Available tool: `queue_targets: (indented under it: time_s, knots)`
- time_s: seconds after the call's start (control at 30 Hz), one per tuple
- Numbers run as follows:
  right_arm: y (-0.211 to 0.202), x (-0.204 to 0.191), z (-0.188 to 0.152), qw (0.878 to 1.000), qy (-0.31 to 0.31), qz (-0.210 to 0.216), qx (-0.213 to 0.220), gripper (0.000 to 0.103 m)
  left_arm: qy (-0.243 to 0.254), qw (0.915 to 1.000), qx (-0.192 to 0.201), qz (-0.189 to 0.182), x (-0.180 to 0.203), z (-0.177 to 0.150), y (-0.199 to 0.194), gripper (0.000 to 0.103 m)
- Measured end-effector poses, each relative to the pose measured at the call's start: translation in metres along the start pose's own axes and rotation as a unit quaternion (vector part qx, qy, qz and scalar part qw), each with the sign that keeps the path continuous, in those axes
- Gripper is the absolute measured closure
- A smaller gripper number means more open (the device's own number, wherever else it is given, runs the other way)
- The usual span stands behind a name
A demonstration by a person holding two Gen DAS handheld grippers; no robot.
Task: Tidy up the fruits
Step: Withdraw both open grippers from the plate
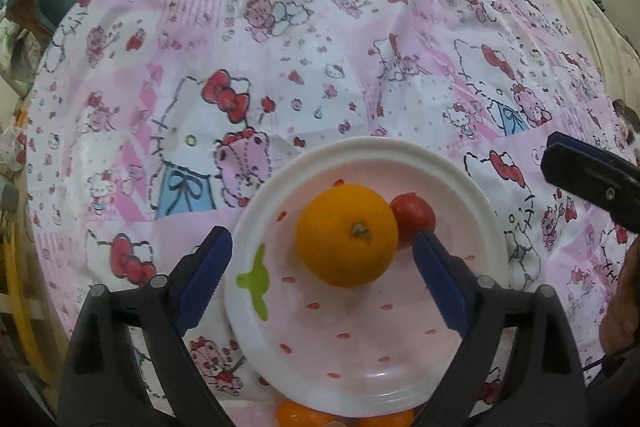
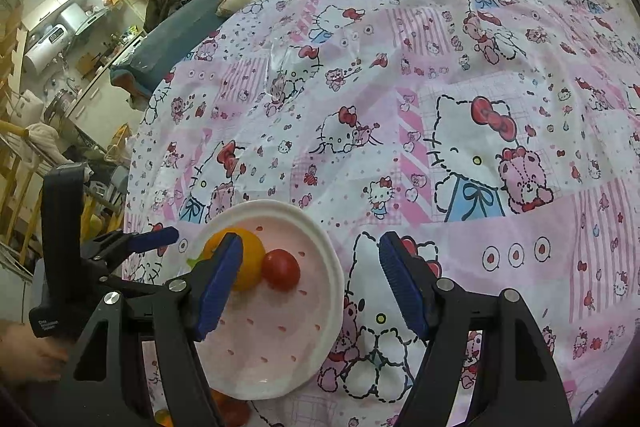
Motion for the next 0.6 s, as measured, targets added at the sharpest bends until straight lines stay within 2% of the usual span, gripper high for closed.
queue_targets:
  time_s: [0.13,0.4,0.47,0.6]
  knots:
    - [-0.007,-0.002,0.000,1.000,-0.002,0.000,0.003,0.029,-0.012,0.9996,0.021,0.014,-0.008,-0.005,-0.014,0.013]
    - [-0.032,-0.006,-0.001,1.000,0.014,-0.009,0.023,0.013,-0.035,0.9968,0.070,0.012,-0.019,-0.020,-0.058,0.013]
    - [-0.037,-0.010,-0.004,1.000,0.017,-0.006,0.024,0.010,-0.039,0.9964,0.075,0.012,-0.021,-0.023,-0.067,0.008]
    - [-0.049,-0.021,-0.010,1.000,0.008,-0.004,0.025,0.008,-0.034,0.9956,0.087,0.009,-0.021,-0.032,-0.088,0.007]
Point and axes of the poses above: each gripper's, at about its wrist camera, not at the fingertips, and y roughly the way its jaws point, x to its right, z to its top, the point moved 3 cm from there along y, roughly the way its jaws point, and after that the axes turned 2 degrees about -z, right-handed, at the moved point
